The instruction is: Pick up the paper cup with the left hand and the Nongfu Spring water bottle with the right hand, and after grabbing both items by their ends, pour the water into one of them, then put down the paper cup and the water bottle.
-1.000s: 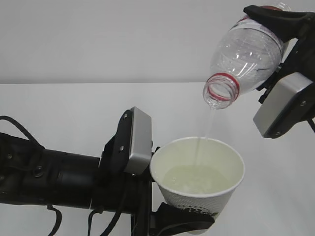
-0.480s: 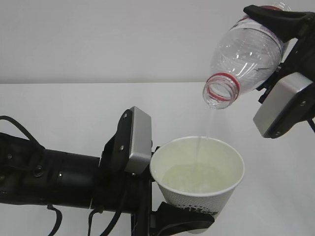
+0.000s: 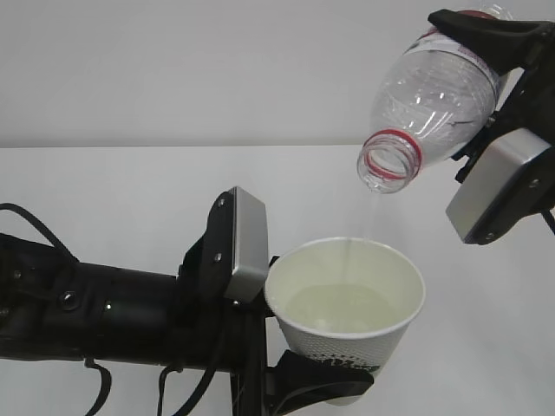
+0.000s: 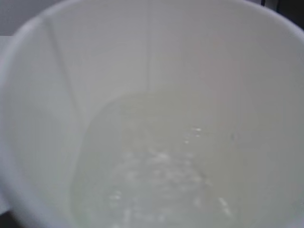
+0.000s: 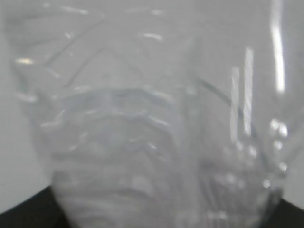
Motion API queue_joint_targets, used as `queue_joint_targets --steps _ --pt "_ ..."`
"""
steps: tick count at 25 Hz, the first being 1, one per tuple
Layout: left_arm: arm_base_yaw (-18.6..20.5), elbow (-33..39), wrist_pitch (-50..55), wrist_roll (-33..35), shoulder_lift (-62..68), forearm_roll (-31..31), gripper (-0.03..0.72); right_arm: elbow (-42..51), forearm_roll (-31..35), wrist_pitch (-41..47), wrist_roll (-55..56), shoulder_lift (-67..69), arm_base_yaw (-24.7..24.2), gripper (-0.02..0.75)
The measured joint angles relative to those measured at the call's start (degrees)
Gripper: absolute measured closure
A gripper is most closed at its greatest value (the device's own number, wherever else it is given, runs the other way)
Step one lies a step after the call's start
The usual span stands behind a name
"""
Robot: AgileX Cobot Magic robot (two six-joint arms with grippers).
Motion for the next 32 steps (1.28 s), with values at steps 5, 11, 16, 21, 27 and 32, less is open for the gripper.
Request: queue_joint_targets --steps 5,11,16,21,27,32 --pt "0.00 -0.13 0.25 0.00 0.00 -0.03 0.192 0.00 -0.08 0.00 0.00 0.00 0.00 0.280" --pt "0.00 -0.25 0.47 0.00 0.00 -0.13 0.192 0.00 -0.21 0.00 0.00 0.00 0.40 0.280" --pt "0.00 -0.25 0.20 0.00 0.00 -0.13 0.192 0.00 -0.21 0.00 3.65 0.00 0.40 0.280" --pt "0.00 -0.25 -0.52 0.00 0.00 -0.13 0.192 0.00 -1.04 0.00 7.13 0.00 0.40 0.280" --pt "0.00 -0.25 -0.52 0.00 0.00 -0.13 0.192 0.00 -1.26 0.00 11.69 0.00 0.40 0.280" --pt "0.00 -0.25 -0.52 0.00 0.00 -0.13 0.192 0.00 -1.34 0.00 15.15 0.00 0.40 0.280"
